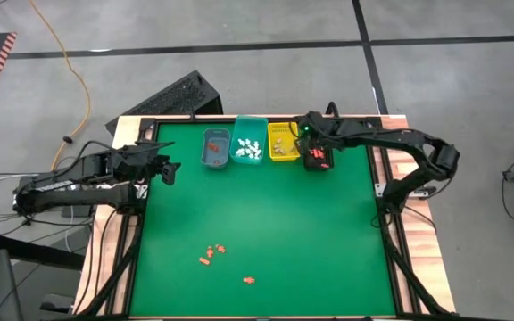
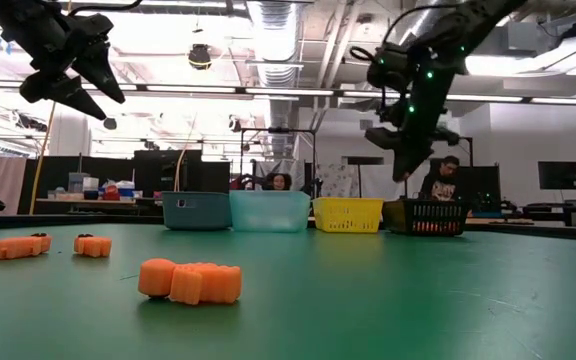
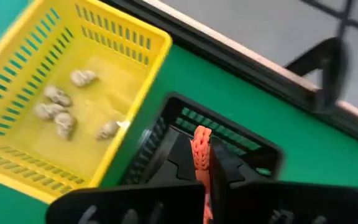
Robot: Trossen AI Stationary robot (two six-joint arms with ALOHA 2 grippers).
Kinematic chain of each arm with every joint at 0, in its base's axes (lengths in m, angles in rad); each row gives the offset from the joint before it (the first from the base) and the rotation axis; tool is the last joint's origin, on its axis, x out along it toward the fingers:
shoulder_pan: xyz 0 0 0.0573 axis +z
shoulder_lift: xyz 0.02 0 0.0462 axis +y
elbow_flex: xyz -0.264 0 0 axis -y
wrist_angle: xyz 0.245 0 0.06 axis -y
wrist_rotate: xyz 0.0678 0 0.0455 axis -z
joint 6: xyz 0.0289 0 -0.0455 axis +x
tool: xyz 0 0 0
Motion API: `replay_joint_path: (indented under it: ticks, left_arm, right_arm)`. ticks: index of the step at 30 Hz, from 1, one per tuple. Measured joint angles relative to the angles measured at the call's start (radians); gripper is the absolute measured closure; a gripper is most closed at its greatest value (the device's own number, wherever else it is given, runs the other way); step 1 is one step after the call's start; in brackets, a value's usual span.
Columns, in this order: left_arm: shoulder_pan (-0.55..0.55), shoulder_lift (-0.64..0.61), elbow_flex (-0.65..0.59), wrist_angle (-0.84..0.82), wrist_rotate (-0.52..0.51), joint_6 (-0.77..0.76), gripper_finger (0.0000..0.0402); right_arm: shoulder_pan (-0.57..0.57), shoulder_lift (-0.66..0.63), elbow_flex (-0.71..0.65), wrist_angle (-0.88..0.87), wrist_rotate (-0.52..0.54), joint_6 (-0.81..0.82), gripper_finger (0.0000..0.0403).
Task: Sort Halloween decoration
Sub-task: Put the orange skeleton toy into the black bin
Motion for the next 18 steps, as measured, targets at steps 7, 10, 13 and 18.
replay_joint_path:
  ticks: [7,10,13,18]
  left_arm:
    - [0.0,0.0,0.0,-0.001,0.007,0.014,0.0141]
    - [0.0,0.0,0.0,-0.001,0.007,0.019,0.0141]
    - [0.0,0.0,0.0,-0.002,0.007,0.023,0.0141]
    - [0.0,0.0,0.0,-0.002,0.007,0.042,0.0141]
  right_arm:
    - [-0.027,-0.024,-0.098,0.137,-0.038,0.02,0.0395]
    - [-0.026,-0.054,-0.155,0.232,-0.047,0.031,0.0395]
    - [-0.028,-0.091,-0.212,0.28,-0.044,0.058,0.0395]
    - [-0.04,-0.139,-0.281,0.294,-0.016,0.133,0.0381]
